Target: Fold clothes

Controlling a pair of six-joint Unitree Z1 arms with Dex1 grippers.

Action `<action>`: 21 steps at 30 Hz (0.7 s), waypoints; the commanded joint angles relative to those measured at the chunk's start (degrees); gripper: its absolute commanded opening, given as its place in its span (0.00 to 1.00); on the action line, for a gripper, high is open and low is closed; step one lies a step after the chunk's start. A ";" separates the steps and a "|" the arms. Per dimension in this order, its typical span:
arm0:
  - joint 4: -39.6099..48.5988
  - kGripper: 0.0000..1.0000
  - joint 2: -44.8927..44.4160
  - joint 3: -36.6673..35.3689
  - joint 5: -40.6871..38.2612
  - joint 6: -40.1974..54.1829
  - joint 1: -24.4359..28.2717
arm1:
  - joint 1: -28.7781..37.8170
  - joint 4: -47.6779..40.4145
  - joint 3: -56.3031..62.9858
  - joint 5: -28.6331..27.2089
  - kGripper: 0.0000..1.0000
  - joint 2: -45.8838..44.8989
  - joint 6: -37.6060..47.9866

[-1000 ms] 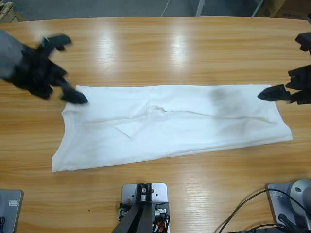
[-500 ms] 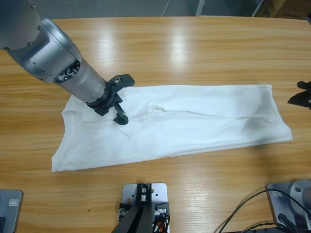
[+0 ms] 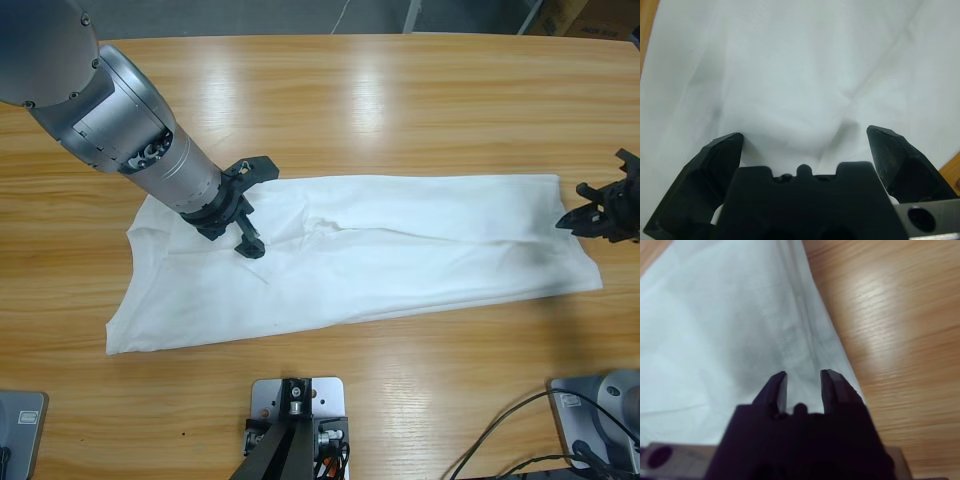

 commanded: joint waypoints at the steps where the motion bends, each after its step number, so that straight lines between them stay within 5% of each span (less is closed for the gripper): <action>1: -0.92 0.96 3.20 -0.37 0.13 -0.23 0.35 | -0.64 -1.07 1.37 1.29 0.22 3.19 -0.76; 13: -1.28 0.95 4.54 -0.32 -0.59 0.67 0.54 | -0.90 -1.31 1.68 1.21 0.22 3.26 -1.11; 15: -1.20 0.55 4.78 -0.40 -0.75 1.51 0.54 | -0.90 -1.31 1.66 1.29 0.22 3.24 -1.15; 16: -1.08 0.44 4.89 -0.37 -0.73 1.74 0.54 | -0.90 -1.22 1.72 1.29 0.22 3.15 -1.16; 18: -0.27 0.29 5.31 -0.37 -0.08 2.58 0.54 | -0.90 -1.22 1.70 1.28 0.22 3.06 -1.20; 21: 1.15 0.28 6.05 0.02 3.00 3.90 0.45 | -0.90 -1.22 1.63 0.96 0.21 3.33 -1.34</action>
